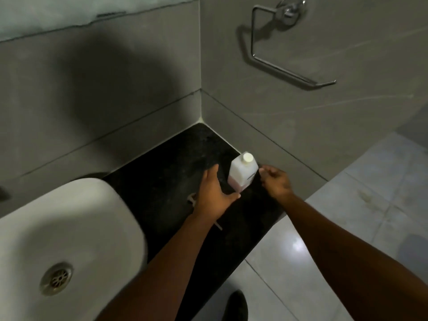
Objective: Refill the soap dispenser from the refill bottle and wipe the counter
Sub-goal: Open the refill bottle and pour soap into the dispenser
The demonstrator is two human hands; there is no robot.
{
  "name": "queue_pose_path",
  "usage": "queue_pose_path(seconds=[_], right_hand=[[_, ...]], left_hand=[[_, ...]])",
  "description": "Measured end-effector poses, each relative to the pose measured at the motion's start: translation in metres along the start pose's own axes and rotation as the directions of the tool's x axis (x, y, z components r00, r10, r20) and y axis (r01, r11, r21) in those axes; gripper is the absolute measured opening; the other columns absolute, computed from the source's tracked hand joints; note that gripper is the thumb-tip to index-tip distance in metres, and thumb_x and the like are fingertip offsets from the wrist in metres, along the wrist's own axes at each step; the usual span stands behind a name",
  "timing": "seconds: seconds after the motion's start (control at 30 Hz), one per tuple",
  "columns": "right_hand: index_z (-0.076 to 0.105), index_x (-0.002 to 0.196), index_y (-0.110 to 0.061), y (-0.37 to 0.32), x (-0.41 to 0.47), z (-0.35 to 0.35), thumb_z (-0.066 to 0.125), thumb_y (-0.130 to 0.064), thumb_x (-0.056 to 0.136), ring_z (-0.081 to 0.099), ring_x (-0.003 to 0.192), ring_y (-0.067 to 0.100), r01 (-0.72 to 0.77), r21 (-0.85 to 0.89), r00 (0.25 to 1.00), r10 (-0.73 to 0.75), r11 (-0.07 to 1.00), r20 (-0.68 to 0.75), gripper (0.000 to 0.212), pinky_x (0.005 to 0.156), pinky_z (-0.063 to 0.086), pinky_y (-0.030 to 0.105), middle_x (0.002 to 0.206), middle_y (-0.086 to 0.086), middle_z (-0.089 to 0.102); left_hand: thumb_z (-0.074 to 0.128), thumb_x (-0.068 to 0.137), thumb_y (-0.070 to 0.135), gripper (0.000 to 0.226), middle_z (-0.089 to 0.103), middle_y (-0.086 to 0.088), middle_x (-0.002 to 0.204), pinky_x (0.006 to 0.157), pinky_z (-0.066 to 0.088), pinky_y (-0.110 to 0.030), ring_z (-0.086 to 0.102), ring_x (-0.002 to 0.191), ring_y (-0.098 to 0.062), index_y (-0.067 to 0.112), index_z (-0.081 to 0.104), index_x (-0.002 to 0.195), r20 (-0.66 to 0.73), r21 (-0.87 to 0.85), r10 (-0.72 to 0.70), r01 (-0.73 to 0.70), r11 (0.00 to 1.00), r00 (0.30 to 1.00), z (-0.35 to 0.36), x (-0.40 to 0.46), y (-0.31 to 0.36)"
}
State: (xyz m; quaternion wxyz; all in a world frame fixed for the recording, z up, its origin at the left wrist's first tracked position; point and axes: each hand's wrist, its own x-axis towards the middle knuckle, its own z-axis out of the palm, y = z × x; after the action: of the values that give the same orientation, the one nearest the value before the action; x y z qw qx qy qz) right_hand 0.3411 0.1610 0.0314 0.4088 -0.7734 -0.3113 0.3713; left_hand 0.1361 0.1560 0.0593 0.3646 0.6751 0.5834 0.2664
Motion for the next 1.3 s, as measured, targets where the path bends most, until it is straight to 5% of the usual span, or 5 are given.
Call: queue_pose_path(seconds=[0.37,0.43,0.73,1.0,1.3], right_hand=[[0.073,0.090,-0.017,0.002,0.029,0.000,0.057,-0.023,0.099,0.073,0.082,0.013,-0.019,0.228,0.964,-0.043,0.974,0.261,0.020,0.069,0.059,0.023,0.090,0.002,0.076],[0.073,0.091,-0.015,0.000,0.027,-0.002,0.056,-0.024,0.099,0.073,0.088,0.018,-0.029,0.224,0.956,-0.038,0.974,0.290,0.021,0.075,0.060,0.028,0.093,0.005,0.076],[0.074,0.085,-0.023,-0.089,-0.028,-0.056,0.064,-0.030,0.094,0.070,0.077,0.016,0.232,0.067,0.905,-0.241,0.970,0.350,0.016,0.066,0.059,0.026,0.082,0.004,0.074],[0.074,0.070,-0.022,-0.225,-0.135,-0.095,0.071,-0.060,0.075,0.064,0.060,0.001,0.730,-0.435,0.682,-0.595,0.527,0.425,0.039,0.057,0.047,0.013,0.065,-0.008,0.069],[0.077,0.082,-0.019,-0.263,-0.216,-0.103,0.075,-0.043,0.077,0.065,0.053,0.004,0.708,-0.644,0.693,-0.457,0.290,0.557,0.025,0.053,0.049,0.016,0.070,0.000,0.074]], left_hand=[[0.091,0.069,0.031,0.059,0.073,-0.012,0.117,0.092,0.058,-0.036,0.070,0.109,-0.022,0.014,0.064,0.118,-0.007,-0.182,0.065,-0.065,0.981,0.998,0.063,0.057,0.003],[0.084,0.063,0.046,0.062,0.073,-0.004,0.113,0.083,0.053,-0.019,0.067,0.101,-0.006,0.024,0.062,0.116,-0.057,-0.187,0.090,-0.099,0.977,0.994,0.060,0.053,0.008],[0.094,0.057,0.042,0.082,0.067,0.011,0.126,0.096,0.058,-0.037,0.066,0.115,-0.011,0.029,0.057,0.130,0.025,-0.179,0.111,-0.104,0.978,0.994,0.001,0.030,0.035],[0.093,0.051,0.051,0.072,0.074,0.019,0.102,0.066,0.051,-0.005,0.068,0.090,0.011,0.032,0.065,0.115,0.097,-0.158,0.265,-0.248,0.956,0.959,-0.075,-0.019,0.091],[0.094,0.050,0.053,0.076,0.075,0.014,0.108,0.081,0.065,-0.036,0.073,0.095,-0.003,0.034,0.065,0.117,0.108,-0.209,0.374,-0.347,0.914,0.921,-0.119,-0.069,0.102]])
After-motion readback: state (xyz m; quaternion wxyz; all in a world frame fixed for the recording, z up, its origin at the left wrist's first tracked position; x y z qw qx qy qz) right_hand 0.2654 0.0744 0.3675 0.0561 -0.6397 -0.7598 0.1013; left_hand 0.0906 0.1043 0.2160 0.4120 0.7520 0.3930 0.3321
